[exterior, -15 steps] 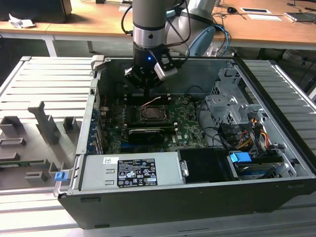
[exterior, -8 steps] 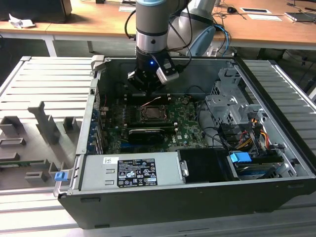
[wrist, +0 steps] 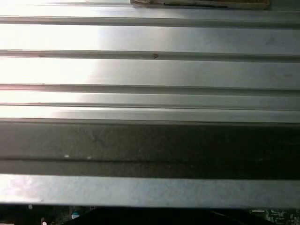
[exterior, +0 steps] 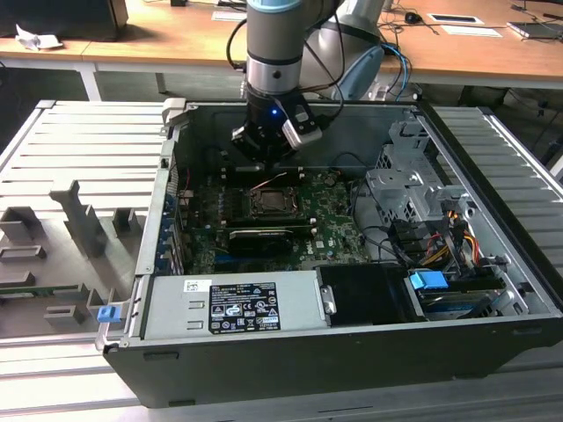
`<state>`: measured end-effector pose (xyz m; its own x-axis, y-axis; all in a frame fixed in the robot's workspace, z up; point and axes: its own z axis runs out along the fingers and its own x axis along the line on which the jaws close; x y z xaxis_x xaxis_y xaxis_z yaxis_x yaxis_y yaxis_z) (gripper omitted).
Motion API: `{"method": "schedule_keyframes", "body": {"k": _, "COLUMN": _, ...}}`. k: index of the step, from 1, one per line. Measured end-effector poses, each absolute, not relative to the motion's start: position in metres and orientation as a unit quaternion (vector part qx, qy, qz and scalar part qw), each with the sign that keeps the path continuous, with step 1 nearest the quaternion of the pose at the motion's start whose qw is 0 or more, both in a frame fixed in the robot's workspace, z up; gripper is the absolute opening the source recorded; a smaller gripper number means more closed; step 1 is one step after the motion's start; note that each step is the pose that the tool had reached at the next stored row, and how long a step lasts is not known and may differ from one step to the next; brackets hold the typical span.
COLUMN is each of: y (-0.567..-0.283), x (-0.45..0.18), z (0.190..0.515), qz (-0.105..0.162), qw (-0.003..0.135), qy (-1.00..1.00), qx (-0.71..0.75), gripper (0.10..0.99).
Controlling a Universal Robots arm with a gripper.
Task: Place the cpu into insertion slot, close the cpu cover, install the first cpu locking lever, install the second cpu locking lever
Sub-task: 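Install the first cpu locking lever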
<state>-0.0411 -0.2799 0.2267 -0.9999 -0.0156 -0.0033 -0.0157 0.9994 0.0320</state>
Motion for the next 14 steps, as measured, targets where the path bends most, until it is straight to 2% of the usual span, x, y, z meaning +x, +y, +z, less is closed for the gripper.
{"method": "schedule_keyframes", "body": {"k": 14, "y": -0.274, "x": -0.023, "z": 0.214, "qz": 0.016, "qw": 0.001, "qy": 1.000, "qx": -0.011, "gripper": 0.106}}
